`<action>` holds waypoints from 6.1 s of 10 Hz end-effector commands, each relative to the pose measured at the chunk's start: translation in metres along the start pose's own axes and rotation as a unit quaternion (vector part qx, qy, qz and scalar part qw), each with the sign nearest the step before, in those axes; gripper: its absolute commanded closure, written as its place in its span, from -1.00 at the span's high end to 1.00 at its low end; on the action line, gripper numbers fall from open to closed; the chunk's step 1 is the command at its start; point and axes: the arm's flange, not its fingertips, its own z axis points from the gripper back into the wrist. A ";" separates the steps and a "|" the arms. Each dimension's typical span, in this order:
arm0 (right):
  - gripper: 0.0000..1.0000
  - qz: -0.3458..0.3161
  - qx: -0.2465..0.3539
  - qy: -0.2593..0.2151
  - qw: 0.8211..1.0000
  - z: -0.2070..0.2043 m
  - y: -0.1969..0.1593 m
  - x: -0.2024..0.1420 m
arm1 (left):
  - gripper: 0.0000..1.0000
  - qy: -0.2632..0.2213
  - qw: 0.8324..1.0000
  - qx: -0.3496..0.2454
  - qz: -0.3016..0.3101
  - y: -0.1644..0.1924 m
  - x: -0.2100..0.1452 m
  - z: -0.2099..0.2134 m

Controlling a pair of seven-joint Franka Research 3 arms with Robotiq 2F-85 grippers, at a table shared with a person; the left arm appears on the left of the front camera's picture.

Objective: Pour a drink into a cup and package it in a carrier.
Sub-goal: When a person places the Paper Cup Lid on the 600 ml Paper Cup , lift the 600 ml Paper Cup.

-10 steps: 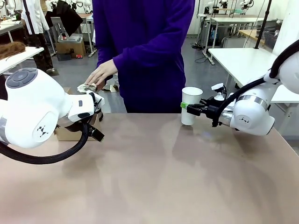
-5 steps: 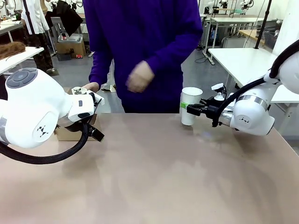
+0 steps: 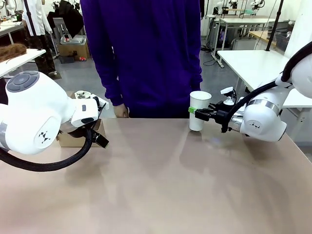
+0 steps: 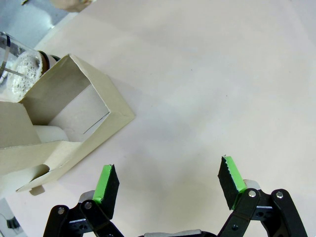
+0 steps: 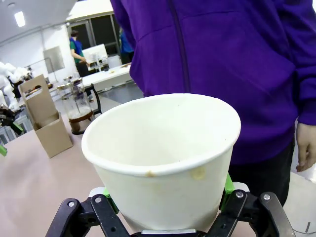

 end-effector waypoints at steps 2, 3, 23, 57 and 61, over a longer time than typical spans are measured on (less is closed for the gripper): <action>0.76 -0.006 -0.005 -0.010 1.000 -0.002 0.003 0.002 | 1.00 -0.001 1.000 -0.001 0.000 0.000 0.000 0.000; 0.76 -0.006 -0.005 -0.010 1.000 -0.002 0.003 0.002 | 1.00 -0.001 1.000 -0.001 0.000 0.000 0.000 0.000; 0.76 -0.006 -0.005 -0.010 1.000 -0.002 0.003 0.002 | 1.00 -0.001 1.000 -0.001 0.000 0.000 0.000 0.000; 0.76 -0.006 -0.005 -0.010 1.000 -0.002 0.003 0.002 | 1.00 -0.001 1.000 -0.001 0.000 0.000 0.000 0.000; 0.76 0.016 0.008 -0.005 1.000 0.021 0.018 0.050 | 1.00 -0.001 1.000 -0.001 0.000 0.000 0.000 0.000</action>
